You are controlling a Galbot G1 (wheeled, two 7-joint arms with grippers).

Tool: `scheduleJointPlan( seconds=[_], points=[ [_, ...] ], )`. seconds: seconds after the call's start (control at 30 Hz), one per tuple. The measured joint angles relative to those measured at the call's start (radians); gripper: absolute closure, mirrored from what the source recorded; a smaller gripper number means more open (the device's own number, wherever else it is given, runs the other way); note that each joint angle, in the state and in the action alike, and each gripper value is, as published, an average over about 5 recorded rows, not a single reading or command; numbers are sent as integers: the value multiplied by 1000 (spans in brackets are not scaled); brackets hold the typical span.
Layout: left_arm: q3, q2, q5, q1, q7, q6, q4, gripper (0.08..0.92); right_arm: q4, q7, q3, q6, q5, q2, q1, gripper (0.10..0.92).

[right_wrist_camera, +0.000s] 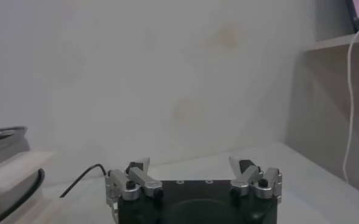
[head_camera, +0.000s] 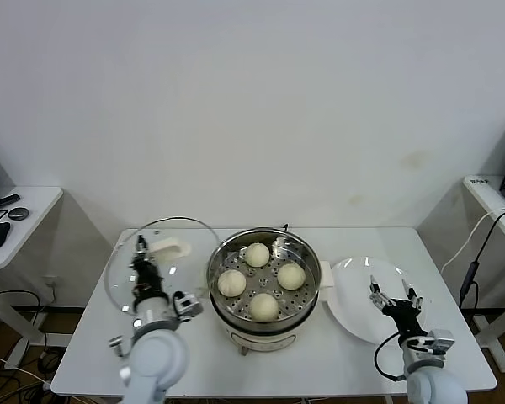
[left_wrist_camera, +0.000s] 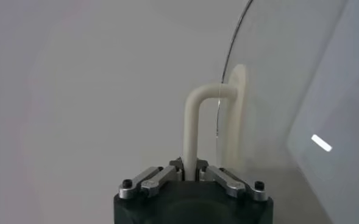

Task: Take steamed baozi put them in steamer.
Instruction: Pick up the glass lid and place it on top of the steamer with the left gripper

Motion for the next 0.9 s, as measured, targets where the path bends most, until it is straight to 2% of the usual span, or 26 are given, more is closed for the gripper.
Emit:
scheduleJointPlan(
  seconds=[0.23,0.5,0.9],
  points=[
    [153,-48,23,-60,49,13,14,825,11,-7,8,-1,-15,-1,-24,203],
    [292,-91,36,-132,61,20,67,825,12,-7,9,-4,-24,5,-32,203],
    [385,-115,58,-192,68,24,168,825,-9,-8,9,-5,-28,11,-15,203]
  ],
)
